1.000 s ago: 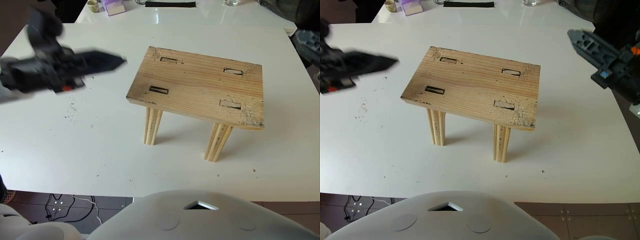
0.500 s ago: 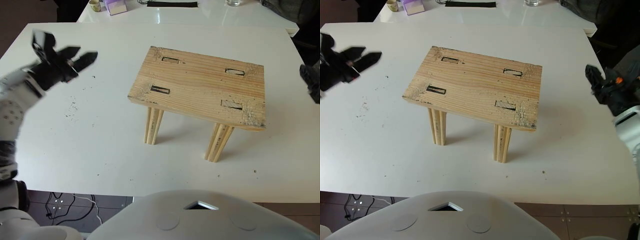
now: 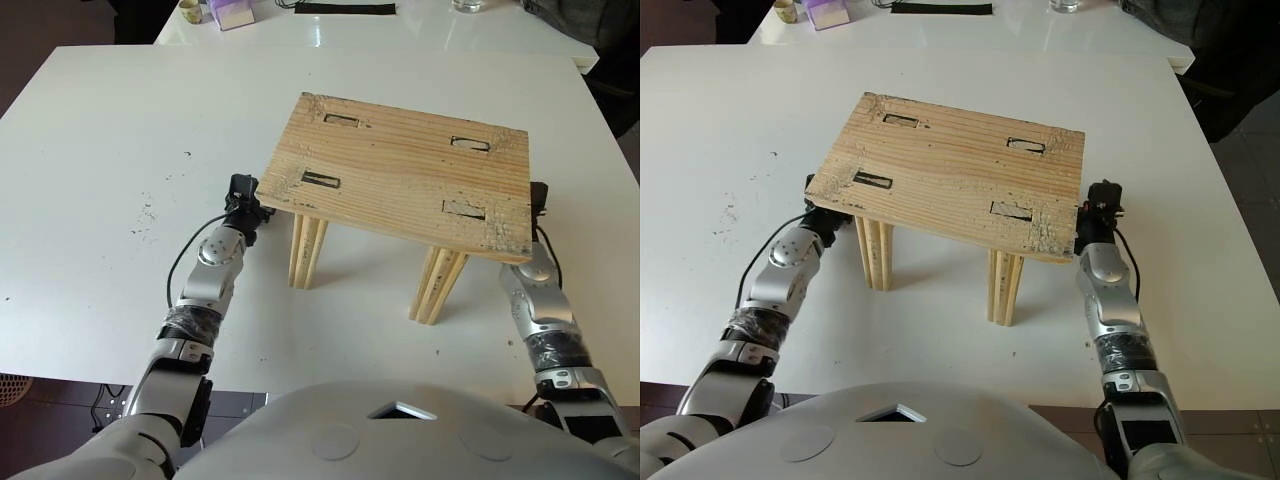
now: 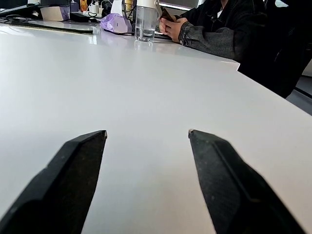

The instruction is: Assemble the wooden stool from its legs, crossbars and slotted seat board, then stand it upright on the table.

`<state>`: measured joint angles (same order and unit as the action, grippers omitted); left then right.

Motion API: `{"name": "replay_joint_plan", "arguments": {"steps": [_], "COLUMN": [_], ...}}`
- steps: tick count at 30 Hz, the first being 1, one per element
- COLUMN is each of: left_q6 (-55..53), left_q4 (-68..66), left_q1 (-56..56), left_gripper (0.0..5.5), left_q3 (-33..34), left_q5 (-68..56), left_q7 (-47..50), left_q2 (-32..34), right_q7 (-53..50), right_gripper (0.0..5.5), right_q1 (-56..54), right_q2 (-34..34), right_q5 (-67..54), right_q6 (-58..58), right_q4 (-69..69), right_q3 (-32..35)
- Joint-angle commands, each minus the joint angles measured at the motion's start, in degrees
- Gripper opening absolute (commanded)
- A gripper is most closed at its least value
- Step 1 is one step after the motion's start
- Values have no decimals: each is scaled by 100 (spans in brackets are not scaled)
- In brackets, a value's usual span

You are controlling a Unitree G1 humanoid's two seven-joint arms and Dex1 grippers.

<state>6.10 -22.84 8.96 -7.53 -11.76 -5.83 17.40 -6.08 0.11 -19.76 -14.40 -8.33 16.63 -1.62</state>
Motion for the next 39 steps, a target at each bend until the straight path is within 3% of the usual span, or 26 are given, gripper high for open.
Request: {"name": "replay_joint_plan", "arguments": {"steps": [1, 8, 24, 39], "left_q6": [477, 1013, 1794, 1900], "left_q4": [-324, -1046, -2232, -3117], "left_q1": [-359, -111, 525, 1012], "left_gripper": [335, 335, 335, 335], "left_q3": [262, 400, 952, 1236], "left_q5": [215, 669, 1002, 1141], "left_q7": [184, 366, 878, 1131], "left_q2": [-360, -783, -1001, -1043], "right_q7": [295, 461, 723, 1115], "right_gripper": [310, 310, 310, 310], "right_q1": [168, -259, -1635, -2175], "right_q2": [542, 994, 771, 865], "right_q5": [-16, 422, 1106, 1275], "right_q6": [-410, -877, -1369, -1612], "right_q4": [371, 1135, 3034, 3632], "right_q3": [197, 276, 573, 570]}}
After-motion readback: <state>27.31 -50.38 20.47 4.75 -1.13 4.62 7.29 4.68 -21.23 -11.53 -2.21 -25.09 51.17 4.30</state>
